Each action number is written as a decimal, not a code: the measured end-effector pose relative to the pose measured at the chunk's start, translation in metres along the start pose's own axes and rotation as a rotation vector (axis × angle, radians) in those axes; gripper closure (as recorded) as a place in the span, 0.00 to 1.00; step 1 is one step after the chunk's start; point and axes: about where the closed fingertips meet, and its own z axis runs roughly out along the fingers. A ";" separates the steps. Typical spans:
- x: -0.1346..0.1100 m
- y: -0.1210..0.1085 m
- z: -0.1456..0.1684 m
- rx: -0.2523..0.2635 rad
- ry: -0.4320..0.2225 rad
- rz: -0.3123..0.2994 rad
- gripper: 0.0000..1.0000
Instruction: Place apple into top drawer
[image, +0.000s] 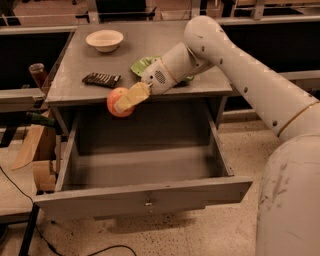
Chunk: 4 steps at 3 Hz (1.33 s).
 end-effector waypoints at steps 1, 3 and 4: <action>0.036 -0.020 0.028 -0.048 -0.045 0.172 1.00; 0.105 -0.038 0.056 -0.077 -0.106 0.415 1.00; 0.129 -0.039 0.067 -0.074 -0.079 0.465 1.00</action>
Offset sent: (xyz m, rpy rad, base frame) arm -0.0067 -0.0249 -0.1350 0.0898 0.4180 -0.2732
